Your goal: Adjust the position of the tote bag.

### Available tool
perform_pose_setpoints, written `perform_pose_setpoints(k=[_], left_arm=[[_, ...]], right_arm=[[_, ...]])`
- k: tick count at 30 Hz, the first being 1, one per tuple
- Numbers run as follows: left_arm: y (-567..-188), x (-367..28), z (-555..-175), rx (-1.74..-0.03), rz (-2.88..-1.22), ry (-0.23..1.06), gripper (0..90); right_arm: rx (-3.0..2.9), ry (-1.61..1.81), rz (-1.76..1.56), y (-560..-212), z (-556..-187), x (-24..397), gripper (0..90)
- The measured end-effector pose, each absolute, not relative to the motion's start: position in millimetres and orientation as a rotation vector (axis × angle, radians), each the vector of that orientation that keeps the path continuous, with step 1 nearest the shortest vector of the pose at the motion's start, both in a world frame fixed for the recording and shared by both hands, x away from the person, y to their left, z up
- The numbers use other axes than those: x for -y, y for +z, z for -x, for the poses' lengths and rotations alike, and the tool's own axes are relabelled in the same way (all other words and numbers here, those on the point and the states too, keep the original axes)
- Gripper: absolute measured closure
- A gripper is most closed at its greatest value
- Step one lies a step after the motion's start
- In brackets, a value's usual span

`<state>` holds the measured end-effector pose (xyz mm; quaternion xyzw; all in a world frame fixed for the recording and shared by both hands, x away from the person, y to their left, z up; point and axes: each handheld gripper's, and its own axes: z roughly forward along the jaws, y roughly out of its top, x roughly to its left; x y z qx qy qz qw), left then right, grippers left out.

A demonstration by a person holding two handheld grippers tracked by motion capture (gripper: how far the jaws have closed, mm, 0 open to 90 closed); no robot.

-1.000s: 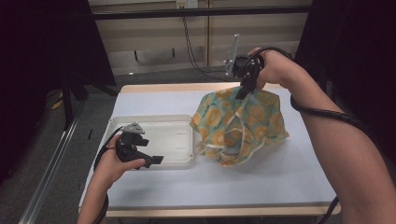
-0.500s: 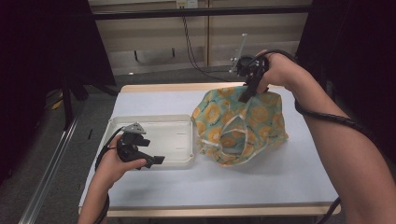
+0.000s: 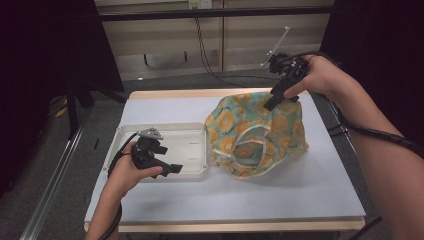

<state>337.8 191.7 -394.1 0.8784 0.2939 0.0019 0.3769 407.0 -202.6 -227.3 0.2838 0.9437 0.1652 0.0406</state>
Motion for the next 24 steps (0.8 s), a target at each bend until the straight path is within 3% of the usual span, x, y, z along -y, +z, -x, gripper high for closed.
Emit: perform_pose_setpoints(k=[9,24], left_arm=[[-379.3,-175.8,-347.0,-0.694,-2.249,-0.014,6.2],[-349.8,-151.2,-363.0,-0.644,-2.241,-0.006,3.4]], right_arm=[[-2.862,0.532,-0.945,-229.0,-401.2,215.5,31.1],[-2.836,0.481,-0.97,-232.1,-386.9,240.8,39.4]])
